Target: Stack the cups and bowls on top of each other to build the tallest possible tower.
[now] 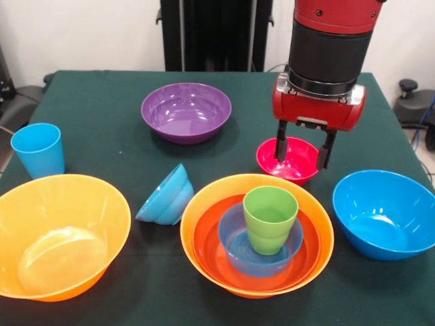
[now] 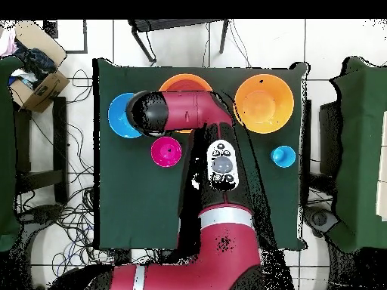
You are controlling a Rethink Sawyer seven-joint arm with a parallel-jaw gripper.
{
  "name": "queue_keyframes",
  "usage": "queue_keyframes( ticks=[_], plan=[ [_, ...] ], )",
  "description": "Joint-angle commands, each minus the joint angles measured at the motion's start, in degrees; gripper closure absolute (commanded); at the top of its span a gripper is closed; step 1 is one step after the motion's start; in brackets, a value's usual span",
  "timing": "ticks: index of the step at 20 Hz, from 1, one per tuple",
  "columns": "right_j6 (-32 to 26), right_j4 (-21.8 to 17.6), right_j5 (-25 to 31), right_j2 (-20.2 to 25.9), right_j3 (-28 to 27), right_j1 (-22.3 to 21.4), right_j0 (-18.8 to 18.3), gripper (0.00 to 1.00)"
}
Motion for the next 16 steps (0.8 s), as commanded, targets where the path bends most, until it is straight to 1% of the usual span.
queue_keyframes(
  ticks=[1, 9, 16],
  plan=[
    [11.85, 1.03, -5.2, -1.37, 7.58, 1.79, 2.45, 0.0],
    [15.71, 3.46, -8.27, -4.62, 9.5, 2.1, 6.51, 0.0],
    [16.26, 5.86, -8.91, -5.81, 8.91, 3.22, 7.95, 0.0]
  ],
)
